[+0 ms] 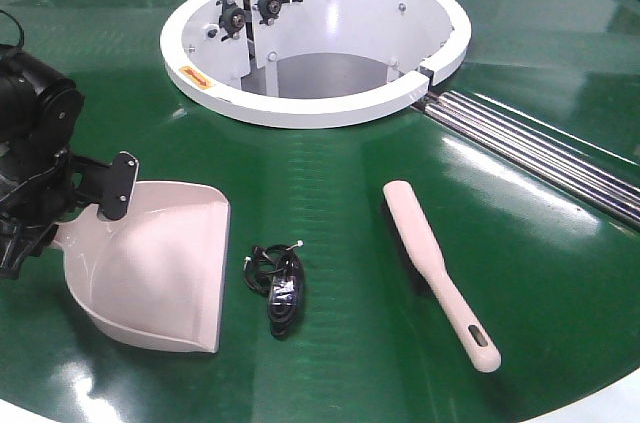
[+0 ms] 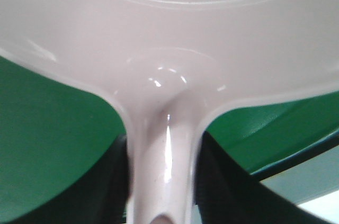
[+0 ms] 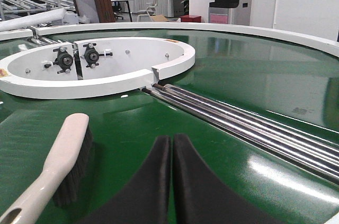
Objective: Clean and inspect green conveyor with broom and dustpan
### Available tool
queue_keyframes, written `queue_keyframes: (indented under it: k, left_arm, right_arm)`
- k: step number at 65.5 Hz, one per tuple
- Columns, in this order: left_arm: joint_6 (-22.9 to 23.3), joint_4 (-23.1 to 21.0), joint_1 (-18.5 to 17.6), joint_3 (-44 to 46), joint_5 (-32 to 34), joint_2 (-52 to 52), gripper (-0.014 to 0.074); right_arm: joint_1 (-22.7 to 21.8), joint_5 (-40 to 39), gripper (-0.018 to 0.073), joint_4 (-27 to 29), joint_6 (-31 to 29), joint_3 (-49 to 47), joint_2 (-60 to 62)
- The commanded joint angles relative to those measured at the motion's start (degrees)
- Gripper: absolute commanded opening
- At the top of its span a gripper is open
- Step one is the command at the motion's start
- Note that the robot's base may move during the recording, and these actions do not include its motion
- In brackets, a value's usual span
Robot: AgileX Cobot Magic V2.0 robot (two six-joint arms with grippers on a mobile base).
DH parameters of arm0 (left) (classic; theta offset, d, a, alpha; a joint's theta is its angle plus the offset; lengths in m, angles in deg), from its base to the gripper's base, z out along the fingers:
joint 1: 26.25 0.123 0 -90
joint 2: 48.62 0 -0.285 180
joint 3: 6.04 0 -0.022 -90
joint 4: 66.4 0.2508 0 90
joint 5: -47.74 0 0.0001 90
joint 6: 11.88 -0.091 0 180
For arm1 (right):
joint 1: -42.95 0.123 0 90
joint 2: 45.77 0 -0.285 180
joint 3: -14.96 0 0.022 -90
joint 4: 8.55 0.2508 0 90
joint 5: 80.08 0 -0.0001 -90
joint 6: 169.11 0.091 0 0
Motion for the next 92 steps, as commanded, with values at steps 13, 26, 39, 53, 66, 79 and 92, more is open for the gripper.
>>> queue_keyframes:
  k: [13, 26, 39, 53, 66, 79, 92]
  left_arm:
    - [-0.19, 0.26, -0.41, 1.66, -1.23, -2.63, -0.0007]
    - [-0.19, 0.26, -0.41, 1.66, -1.23, -2.63, -0.0007]
    - [-0.19, 0.26, -0.41, 1.66, -1.23, -2.63, -0.0007]
    - [-0.19, 0.26, -0.41, 1.66, -1.23, -2.63, -0.0007]
    - [-0.19, 0.26, -0.41, 1.66, -1.23, -2.63, -0.0007]
    - [-0.19, 0.26, -0.41, 1.66, -1.23, -2.63, -0.0007]
    - [-0.19, 0.26, -0.41, 1.66, -1.23, -2.63, -0.0007]
  right_arm:
    - [-0.16, -4.26, -0.0009, -0.31, -0.90, 0.22, 0.57]
    - [-0.16, -9.38, -0.0009, -0.09, -0.75, 0.05, 0.57]
    - [-0.16, -10.60, -0.0009, 0.62, 2.34, -8.12, -0.96]
    - [-0.16, 2.43, -0.0009, 1.96, 2.35, -22.61, -13.54]
    - [-0.16, 15.67, -0.0009, 5.48, 2.30, -31.69, -26.22]
    - [-0.16, 16.37, -0.0008, 5.51, 2.25, -32.23, -32.57]
    - [-0.16, 19.41, 0.0031, 4.12, 1.96, -34.31, -35.50]
